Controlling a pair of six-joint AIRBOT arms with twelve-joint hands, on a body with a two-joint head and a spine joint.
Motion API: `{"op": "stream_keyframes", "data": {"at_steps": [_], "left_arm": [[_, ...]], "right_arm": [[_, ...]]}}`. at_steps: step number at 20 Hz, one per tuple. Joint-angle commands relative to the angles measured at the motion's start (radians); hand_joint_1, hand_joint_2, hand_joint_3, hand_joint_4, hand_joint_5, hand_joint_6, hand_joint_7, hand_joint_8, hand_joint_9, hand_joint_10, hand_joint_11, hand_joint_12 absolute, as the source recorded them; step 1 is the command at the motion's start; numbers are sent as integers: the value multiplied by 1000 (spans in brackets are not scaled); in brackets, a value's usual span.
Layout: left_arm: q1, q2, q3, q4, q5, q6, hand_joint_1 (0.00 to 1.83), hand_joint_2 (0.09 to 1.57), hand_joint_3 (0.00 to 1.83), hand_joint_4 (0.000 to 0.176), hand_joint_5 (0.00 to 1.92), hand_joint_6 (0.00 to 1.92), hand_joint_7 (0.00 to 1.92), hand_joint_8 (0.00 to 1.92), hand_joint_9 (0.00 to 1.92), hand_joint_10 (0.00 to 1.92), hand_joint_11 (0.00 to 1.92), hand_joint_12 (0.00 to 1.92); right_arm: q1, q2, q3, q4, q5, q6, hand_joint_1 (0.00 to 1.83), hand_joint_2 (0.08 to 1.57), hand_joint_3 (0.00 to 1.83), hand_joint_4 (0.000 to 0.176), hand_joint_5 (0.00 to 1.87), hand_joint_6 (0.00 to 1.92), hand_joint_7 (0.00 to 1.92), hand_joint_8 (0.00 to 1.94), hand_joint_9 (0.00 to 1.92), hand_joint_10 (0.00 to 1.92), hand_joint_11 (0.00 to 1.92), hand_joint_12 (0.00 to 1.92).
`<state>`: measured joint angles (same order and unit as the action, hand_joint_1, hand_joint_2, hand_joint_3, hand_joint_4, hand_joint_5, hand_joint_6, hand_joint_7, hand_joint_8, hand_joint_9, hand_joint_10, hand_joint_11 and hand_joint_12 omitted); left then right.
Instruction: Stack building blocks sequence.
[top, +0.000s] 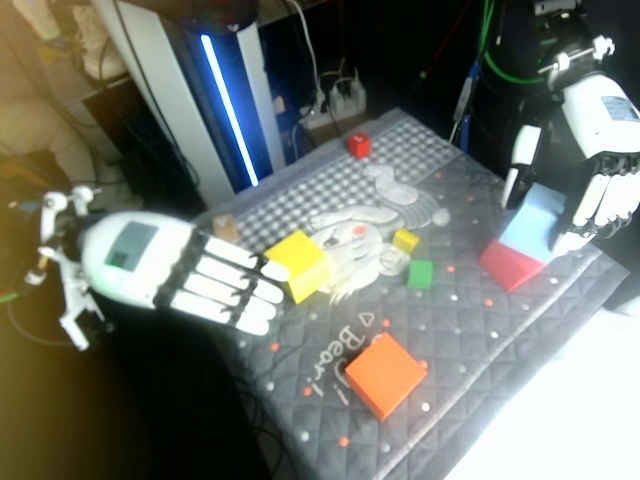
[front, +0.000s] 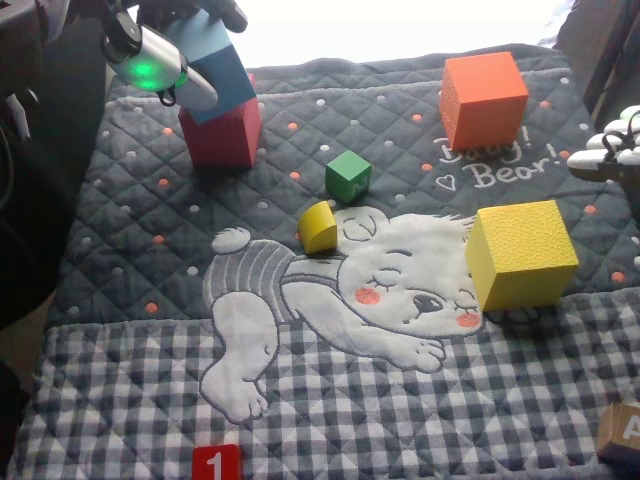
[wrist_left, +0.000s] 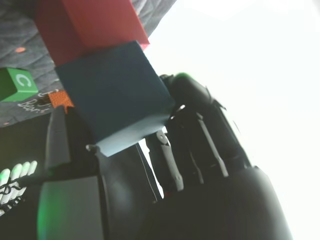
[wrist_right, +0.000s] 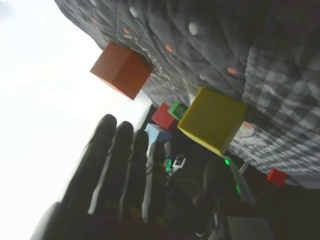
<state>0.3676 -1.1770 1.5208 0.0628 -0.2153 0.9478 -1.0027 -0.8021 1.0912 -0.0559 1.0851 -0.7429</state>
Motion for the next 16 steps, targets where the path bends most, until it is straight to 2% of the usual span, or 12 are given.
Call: {"op": "stream_keyframes", "data": {"at_steps": [1, 2, 3, 4, 5, 6, 7, 10, 11, 13, 15, 16], "left_arm": [[-16, -4, 3, -6, -99, 6, 1141, 927, 0, 0, 867, 0, 786, 483, 664, 1120, 578, 1622], [-15, -4, 2, -6, -98, 7, 1090, 930, 0, 0, 822, 0, 817, 267, 717, 803, 555, 1447], [-14, -4, 1, -6, -97, 8, 1031, 931, 0, 0, 776, 0, 819, 98, 741, 545, 510, 1332], [-11, -4, 1, -6, -94, 9, 980, 913, 0, 33, 705, 4, 767, 8, 781, 144, 403, 1179], [-10, -4, 1, -6, -94, 9, 969, 908, 0, 45, 685, 2, 721, 1, 755, 63, 393, 1100], [-9, -4, 1, -6, -92, 9, 924, 906, 0, 68, 641, 0, 665, 0, 694, 16, 351, 983], [-9, -4, 1, -6, -92, 9, 888, 912, 0, 74, 603, 0, 611, 0, 619, 3, 305, 898], [-9, -4, 1, -6, -91, 10, 857, 917, 2, 102, 544, 0, 528, 0, 527, 0, 234, 857], [-9, -4, 0, -6, -92, 12, 859, 929, 0, 109, 521, 5, 516, 2, 524, 0, 204, 940], [-7, -3, -3, -6, -95, 13, 835, 931, 0, 133, 447, 0, 449, 0, 473, 0, 145, 1079], [-5, 0, -6, -7, -104, 15, 814, 914, 0, 139, 383, 0, 403, 0, 436, 0, 139, 1088], [-2, 8, -14, -10, -116, 18, 831, 894, 0, 137, 354, 0, 345, 0, 366, 0, 58, 1089]], "right_arm": [[8, 4, 5, 28, 114, 0, 718, 1225, 0, 37, 409, 1, 415, 2, 395, 6, 349, 11], [8, 4, 5, 29, 114, 0, 718, 1225, 0, 40, 407, 0, 417, 3, 403, 8, 353, 13], [8, 4, 5, 29, 114, 0, 716, 1226, 0, 34, 409, 1, 421, 4, 407, 9, 362, 17], [7, 4, 5, 30, 114, 0, 700, 1223, 0, 46, 408, 0, 426, 5, 415, 10, 367, 19], [7, 4, 5, 31, 114, 0, 696, 1224, 0, 51, 405, 0, 427, 4, 419, 10, 370, 20], [7, 4, 5, 32, 114, 0, 684, 1223, 0, 51, 403, 0, 424, 2, 409, 5, 362, 16], [7, 4, 5, 32, 114, 0, 680, 1226, 1, 40, 404, 1, 419, 0, 399, 0, 353, 12], [7, 4, 5, 33, 114, 1, 686, 1233, 3, 41, 415, 4, 443, 8, 427, 10, 377, 22], [7, 4, 4, 33, 114, 1, 692, 1234, 2, 51, 418, 4, 453, 10, 442, 13, 379, 23], [7, 4, 4, 33, 114, 1, 721, 1233, 0, 44, 411, 1, 427, 0, 397, 0, 340, 6], [7, 4, 4, 34, 114, 1, 726, 1230, 0, 38, 400, 0, 413, 0, 388, 0, 342, 7], [7, 4, 4, 35, 114, 1, 721, 1231, 0, 37, 396, 0, 413, 1, 391, 3, 352, 11]]}}
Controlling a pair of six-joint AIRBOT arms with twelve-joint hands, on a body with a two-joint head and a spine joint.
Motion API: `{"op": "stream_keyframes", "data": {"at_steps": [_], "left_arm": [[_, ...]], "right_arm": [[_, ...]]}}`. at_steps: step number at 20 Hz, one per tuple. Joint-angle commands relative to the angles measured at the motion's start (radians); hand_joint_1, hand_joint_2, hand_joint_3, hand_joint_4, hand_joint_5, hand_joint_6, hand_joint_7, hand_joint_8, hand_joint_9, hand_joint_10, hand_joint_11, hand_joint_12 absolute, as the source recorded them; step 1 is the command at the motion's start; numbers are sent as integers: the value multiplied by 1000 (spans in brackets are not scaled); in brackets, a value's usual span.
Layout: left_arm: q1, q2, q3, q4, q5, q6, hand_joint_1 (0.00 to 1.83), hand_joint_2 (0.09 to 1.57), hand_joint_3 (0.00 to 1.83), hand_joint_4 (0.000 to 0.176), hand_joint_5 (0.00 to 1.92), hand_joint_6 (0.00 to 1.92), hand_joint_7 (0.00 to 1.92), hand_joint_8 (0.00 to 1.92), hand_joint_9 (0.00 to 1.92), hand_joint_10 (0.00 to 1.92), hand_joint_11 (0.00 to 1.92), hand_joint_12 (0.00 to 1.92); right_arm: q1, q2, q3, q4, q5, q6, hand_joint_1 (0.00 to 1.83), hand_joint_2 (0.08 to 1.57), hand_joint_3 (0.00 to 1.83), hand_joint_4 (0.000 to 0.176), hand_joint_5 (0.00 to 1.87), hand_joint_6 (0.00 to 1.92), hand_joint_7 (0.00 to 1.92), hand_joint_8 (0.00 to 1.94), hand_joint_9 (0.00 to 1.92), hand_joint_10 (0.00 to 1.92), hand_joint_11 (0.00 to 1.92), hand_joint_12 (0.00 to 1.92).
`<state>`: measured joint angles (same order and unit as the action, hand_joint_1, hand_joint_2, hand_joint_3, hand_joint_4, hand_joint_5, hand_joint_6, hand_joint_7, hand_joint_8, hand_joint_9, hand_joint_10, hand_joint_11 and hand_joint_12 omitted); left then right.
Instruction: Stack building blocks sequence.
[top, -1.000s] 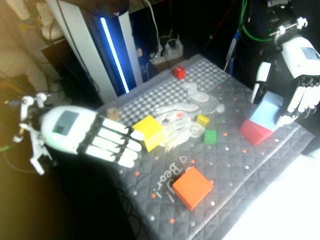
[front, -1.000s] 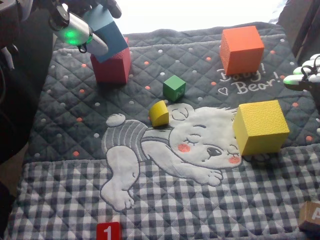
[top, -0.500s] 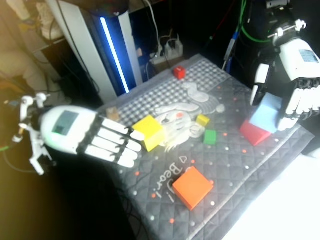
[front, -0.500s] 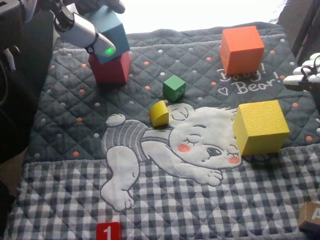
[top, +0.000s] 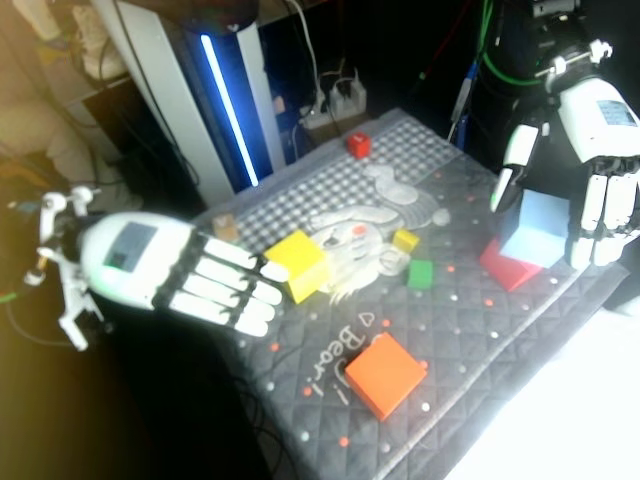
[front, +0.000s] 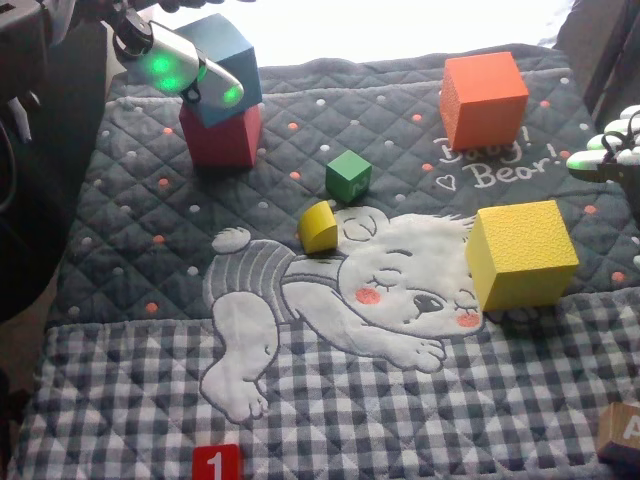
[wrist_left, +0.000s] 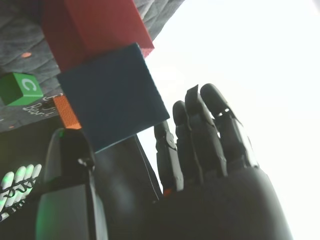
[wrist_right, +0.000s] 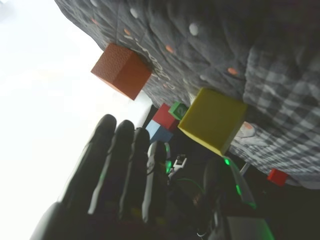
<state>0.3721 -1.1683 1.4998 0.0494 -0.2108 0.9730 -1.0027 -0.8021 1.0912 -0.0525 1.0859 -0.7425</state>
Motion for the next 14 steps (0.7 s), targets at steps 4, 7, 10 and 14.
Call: {"op": "stream_keyframes", "data": {"at_steps": [4, 7, 10, 14], "left_arm": [[34, 112, -138, -96, -252, 133, 468, 868, 0, 176, 15, 2, 9, 0, 62, 2, 0, 750], [118, 222, -279, -110, -441, 116, 466, 863, 1, 176, 0, 0, 0, 0, 0, 0, 0, 283], [233, 329, -413, -110, -607, 94, 650, 879, 0, 176, 12, 3, 0, 0, 0, 0, 1, 17], [397, 399, -523, -103, -763, 29, 636, 876, 0, 155, 14, 4, 0, 0, 0, 0, 47, 34]], "right_arm": [[50, 7, 9, 32, 131, -2, 661, 1214, 0, 60, 383, 0, 391, 0, 340, 0, 291, 0], [111, 0, 15, 3, 146, -3, 708, 1165, 0, 78, 357, 2, 306, 3, 217, 1, 147, 0], [176, -34, 31, -49, 133, -3, 693, 1109, 0, 59, 347, 0, 419, 4, 373, 13, 266, 62], [245, -78, 35, -151, 82, 5, 667, 967, 0, 108, 207, 0, 334, 0, 353, 0, 342, 75]]}}
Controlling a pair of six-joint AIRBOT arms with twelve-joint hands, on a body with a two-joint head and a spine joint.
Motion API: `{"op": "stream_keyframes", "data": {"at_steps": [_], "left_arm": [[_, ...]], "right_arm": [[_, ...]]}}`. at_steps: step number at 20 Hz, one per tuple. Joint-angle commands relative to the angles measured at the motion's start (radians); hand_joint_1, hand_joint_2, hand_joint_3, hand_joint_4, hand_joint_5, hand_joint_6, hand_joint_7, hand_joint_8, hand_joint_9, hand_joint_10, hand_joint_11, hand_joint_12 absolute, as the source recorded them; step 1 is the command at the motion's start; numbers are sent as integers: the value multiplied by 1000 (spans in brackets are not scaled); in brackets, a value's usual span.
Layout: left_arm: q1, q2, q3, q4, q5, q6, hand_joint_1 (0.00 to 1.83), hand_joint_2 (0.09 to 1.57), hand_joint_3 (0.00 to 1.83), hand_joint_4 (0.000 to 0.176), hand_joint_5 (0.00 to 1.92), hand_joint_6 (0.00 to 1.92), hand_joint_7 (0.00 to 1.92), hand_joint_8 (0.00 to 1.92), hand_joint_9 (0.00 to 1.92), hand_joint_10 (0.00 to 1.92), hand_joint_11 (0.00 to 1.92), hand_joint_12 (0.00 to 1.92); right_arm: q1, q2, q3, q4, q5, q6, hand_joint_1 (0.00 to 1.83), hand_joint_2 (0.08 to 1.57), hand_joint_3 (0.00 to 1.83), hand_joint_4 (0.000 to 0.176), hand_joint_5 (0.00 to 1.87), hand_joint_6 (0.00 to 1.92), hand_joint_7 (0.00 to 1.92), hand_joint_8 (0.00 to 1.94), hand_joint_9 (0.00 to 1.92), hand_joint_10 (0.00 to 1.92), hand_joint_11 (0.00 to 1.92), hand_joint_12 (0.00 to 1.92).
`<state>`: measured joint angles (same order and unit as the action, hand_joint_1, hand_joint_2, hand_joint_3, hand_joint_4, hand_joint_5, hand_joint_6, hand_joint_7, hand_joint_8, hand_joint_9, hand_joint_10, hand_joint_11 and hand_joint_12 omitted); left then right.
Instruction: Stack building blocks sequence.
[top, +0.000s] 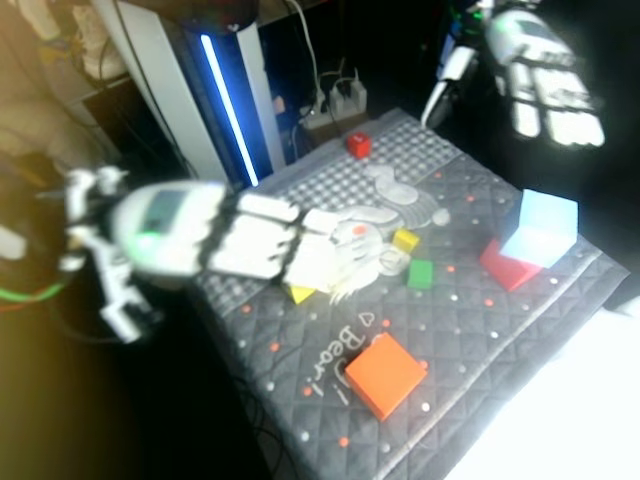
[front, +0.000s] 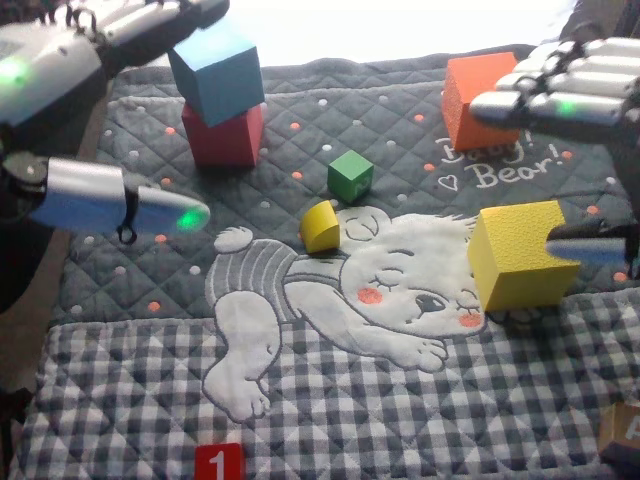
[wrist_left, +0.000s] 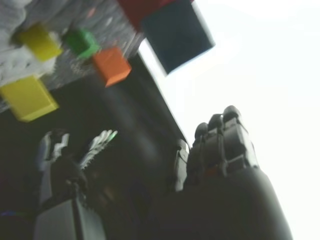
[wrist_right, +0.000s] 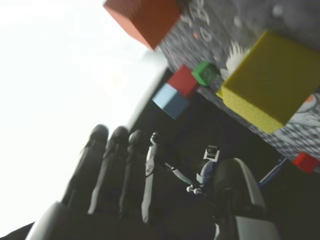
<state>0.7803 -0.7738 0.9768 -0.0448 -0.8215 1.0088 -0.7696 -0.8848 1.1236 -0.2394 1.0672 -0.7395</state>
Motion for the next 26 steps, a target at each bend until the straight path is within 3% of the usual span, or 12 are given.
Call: {"op": "stream_keyframes", "data": {"at_steps": [1, 3, 8, 12, 14, 15, 16, 17, 19, 21, 22, 26], "left_arm": [[12, 5, -5, -9, -172, -25, 628, 877, 0, 146, 12, 3, 1, 0, 0, 0, 11, 21], [51, 6, -11, -18, -203, -52, 645, 885, 2, 143, 29, 7, 25, 9, 8, 3, 30, 14], [117, 8, -15, -69, -228, -71, 631, 921, 13, 150, 49, 0, 49, 0, 44, 1, 80, 69], [139, 6, -15, -72, -229, -95, 661, 929, 0, 146, 71, 2, 75, 0, 87, 5, 0, 504], [140, 5, -14, -72, -231, -95, 643, 927, 0, 170, 44, 0, 63, 4, 70, 6, 0, 435], [140, 4, -14, -72, -236, -95, 670, 906, 0, 161, 72, 4, 80, 4, 75, 5, 0, 398], [139, 3, -14, -72, -239, -95, 663, 918, 1, 150, 77, 1, 87, 2, 85, 5, 0, 415], [140, 2, -14, -72, -239, -95, 694, 906, 0, 159, 77, 0, 75, 0, 71, 2, 0, 383], [140, 1, -14, -72, -237, -95, 692, 906, 0, 165, 72, 1, 86, 2, 86, 5, 0, 427], [140, -2, -13, -74, -237, -95, 650, 904, 0, 160, 71, 1, 93, 2, 96, 5, 0, 478], [140, -2, -12, -74, -236, -95, 653, 909, 1, 156, 64, 1, 82, 3, 80, 6, 0, 438], [141, -5, -9, -76, -231, -95, 716, 894, 0, 168, 86, 6, 98, 3, 101, 2, 0, 487]], "right_arm": [[18, -2, 3, 10, 84, 15, 743, 940, 0, 154, 131, 0, 179, 0, 170, 0, 205, 20], [22, -16, 3, -24, 50, 27, 796, 894, 0, 175, 73, 0, 83, 0, 99, 0, 197, 16], [17, -62, 34, -29, -54, 31, 640, 930, 1, 176, 36, 0, 66, 8, 12, 2, 2, 0], [12, -95, 73, -29, -88, 65, 768, 955, 4, 143, 153, 8, 172, 4, 170, 15, 136, 82], [12, -96, 77, -29, -95, 65, 838, 992, 2, 136, 336, 9, 498, 18, 496, 29, 76, 902], [12, -96, 78, -28, -98, 65, 956, 1011, 2, 69, 475, 16, 745, 72, 816, 178, 366, 1312], [12, -97, 79, -24, -98, 65, 1062, 1040, 2, 0, 718, 8, 1017, 30, 1065, 632, 798, 1512], [12, -101, 84, -18, -99, 66, 1229, 1086, 1, 0, 873, 703, 1111, 732, 1079, 832, 886, 1521], [13, -103, 89, -13, -98, 70, 1245, 1109, 0, 0, 903, 887, 1074, 956, 1045, 1003, 906, 1584], [20, -102, 94, -10, -86, 82, 1251, 1106, 0, 0, 947, 902, 1073, 1019, 938, 1158, 753, 1695], [27, -101, 96, -7, -71, 86, 1258, 1135, 3, 0, 914, 853, 1002, 1219, 1000, 1467, 905, 1876], [128, -99, 133, 53, 5, 72, 1282, 1083, 0, 0, 987, 786, 1133, 955, 1190, 1046, 1113, 1467]]}}
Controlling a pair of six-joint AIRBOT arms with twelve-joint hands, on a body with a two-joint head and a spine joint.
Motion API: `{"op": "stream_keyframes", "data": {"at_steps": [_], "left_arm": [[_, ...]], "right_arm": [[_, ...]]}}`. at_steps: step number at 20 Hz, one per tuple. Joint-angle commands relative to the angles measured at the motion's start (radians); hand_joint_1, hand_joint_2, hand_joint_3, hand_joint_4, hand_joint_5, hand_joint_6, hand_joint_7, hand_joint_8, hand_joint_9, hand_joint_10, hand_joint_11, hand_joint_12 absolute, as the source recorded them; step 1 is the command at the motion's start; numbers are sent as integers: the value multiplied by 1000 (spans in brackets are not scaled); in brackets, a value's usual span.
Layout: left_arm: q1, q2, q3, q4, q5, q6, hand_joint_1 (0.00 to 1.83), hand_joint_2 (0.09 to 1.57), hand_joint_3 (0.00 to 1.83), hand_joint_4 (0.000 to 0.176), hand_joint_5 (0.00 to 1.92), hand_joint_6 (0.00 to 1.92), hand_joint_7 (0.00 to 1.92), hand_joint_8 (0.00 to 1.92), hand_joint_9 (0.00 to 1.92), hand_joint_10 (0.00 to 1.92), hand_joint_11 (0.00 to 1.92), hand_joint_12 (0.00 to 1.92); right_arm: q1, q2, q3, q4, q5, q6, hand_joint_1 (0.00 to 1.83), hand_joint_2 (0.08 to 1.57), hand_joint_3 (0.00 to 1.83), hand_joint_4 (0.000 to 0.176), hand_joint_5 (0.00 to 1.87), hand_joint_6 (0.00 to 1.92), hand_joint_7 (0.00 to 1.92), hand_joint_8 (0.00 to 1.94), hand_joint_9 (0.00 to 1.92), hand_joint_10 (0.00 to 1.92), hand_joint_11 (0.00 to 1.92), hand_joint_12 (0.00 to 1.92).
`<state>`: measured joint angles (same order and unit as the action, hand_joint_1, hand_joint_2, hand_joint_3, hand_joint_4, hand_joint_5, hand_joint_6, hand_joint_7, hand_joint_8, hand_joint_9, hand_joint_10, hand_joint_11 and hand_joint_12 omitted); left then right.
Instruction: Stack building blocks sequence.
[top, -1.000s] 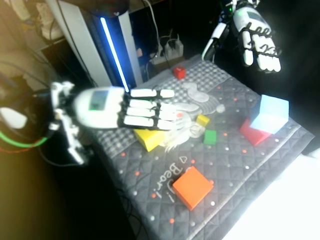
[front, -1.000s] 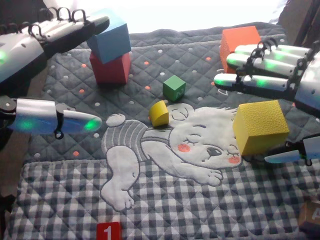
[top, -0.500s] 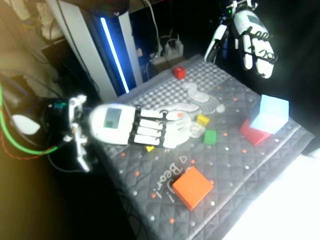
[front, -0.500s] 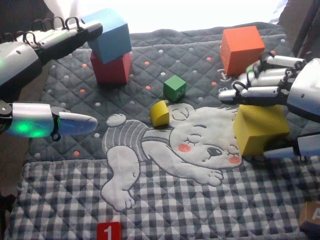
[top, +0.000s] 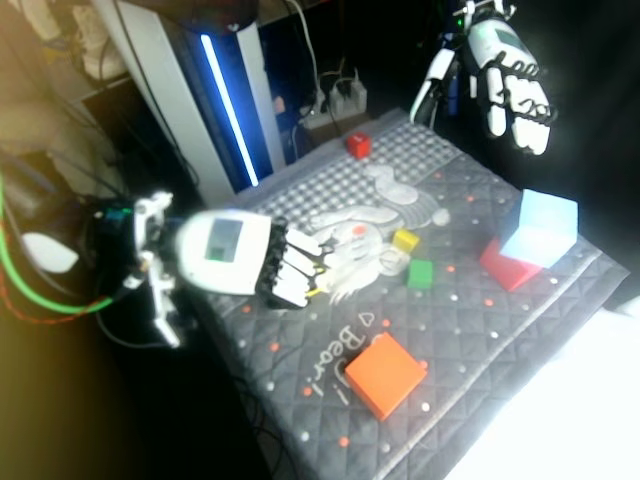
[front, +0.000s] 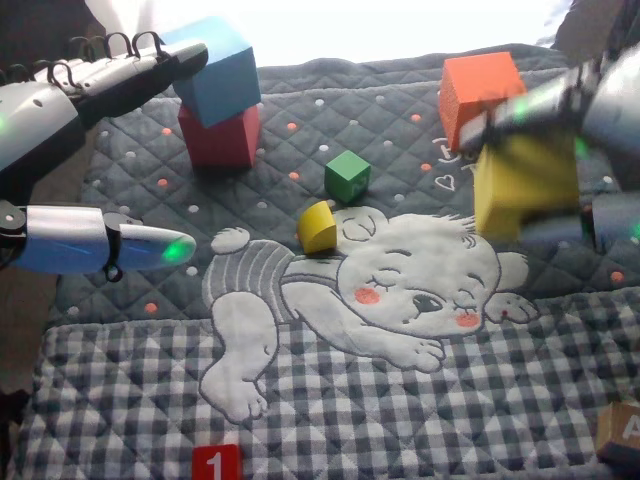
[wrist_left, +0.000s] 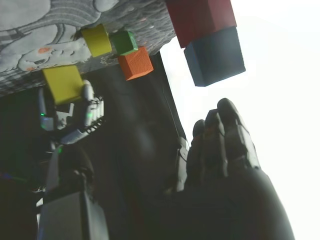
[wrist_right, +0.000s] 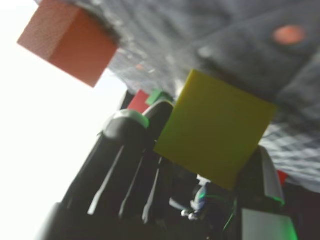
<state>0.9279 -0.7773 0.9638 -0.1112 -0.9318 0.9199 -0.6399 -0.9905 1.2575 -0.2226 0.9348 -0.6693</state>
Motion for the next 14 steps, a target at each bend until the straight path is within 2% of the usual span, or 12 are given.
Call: {"op": "stream_keyframes", "data": {"at_steps": [1, 2, 3, 4, 5, 6, 7, 8, 9, 10, 14], "left_arm": [[-6, -4, 5, -9, -121, -6, 687, 902, 0, 170, 73, 1, 92, 0, 101, 1, 0, 508], [-6, -7, 6, -9, -120, -6, 699, 896, 0, 168, 74, 1, 91, 0, 99, 0, 0, 491], [-6, -11, 8, -9, -116, -7, 710, 896, 0, 153, 84, 2, 97, 1, 104, 2, 0, 520], [-6, -14, 10, -9, -115, -8, 715, 892, 0, 171, 84, 1, 82, 4, 88, 4, 0, 464], [-6, -17, 13, -9, -115, -12, 709, 887, 0, 173, 84, 0, 71, 1, 79, 2, 0, 452], [-7, -19, 15, -9, -116, -16, 692, 886, 0, 162, 92, 1, 82, 2, 91, 4, 0, 480], [-7, -19, 15, -9, -117, -17, 687, 883, 0, 173, 101, 5, 87, 3, 96, 6, 0, 484], [-7, -20, 15, -9, -117, -17, 679, 890, 1, 175, 101, 4, 87, 3, 98, 6, 0, 483], [-7, -20, 17, -9, -115, -17, 679, 901, 3, 176, 101, 2, 73, 4, 85, 4, 0, 440], [-8, -22, 18, -9, -115, -17, 664, 904, 3, 176, 90, 1, 70, 3, 82, 3, 0, 428], [-15, -26, 20, -3, -113, -17, 646, 915, 6, 176, 85, 2, 55, 0, 68, 0, 0, 425]], "right_arm": [[30, 7, 13, 58, 137, -24, 1253, 1107, 1, 0, 926, 927, 1084, 983, 1131, 987, 1025, 1406], [62, 3, 28, 87, 134, -56, 1270, 1098, 0, 0, 915, 924, 1132, 924, 1171, 1003, 1023, 1481], [86, -10, 49, 114, 125, -76, 1265, 1106, 1, 0, 878, 996, 1128, 915, 1171, 960, 1001, 1453], [110, -29, 77, 134, 109, -76, 1245, 1116, 0, 0, 859, 1093, 1111, 871, 1159, 842, 992, 1368], [147, -54, 116, 148, 72, -76, 1238, 1117, 0, 0, 862, 1127, 1107, 838, 1176, 764, 1032, 1262], [185, -74, 144, 149, 34, -76, 1247, 1105, 0, 0, 896, 1034, 1123, 854, 1190, 742, 1015, 1260], [214, -89, 167, 146, -7, -76, 1257, 1087, 0, 0, 924, 1006, 1183, 732, 1244, 742, 1056, 1324], [240, -104, 191, 140, -47, -76, 1279, 1065, 0, 0, 965, 892, 1236, 692, 1303, 769, 1025, 1387], [266, -121, 214, 133, -82, -77, 1271, 1058, 0, 0, 974, 923, 1260, 599, 1359, 725, 1084, 1362], [286, -137, 234, 129, -111, -79, 1282, 1043, 0, 0, 1034, 776, 1270, 634, 1414, 669, 1239, 1226], [318, -185, 288, 117, -196, -89, 1288, 1032, 0, 0, 1059, 732, 1301, 583, 1415, 729, 1300, 1259]]}}
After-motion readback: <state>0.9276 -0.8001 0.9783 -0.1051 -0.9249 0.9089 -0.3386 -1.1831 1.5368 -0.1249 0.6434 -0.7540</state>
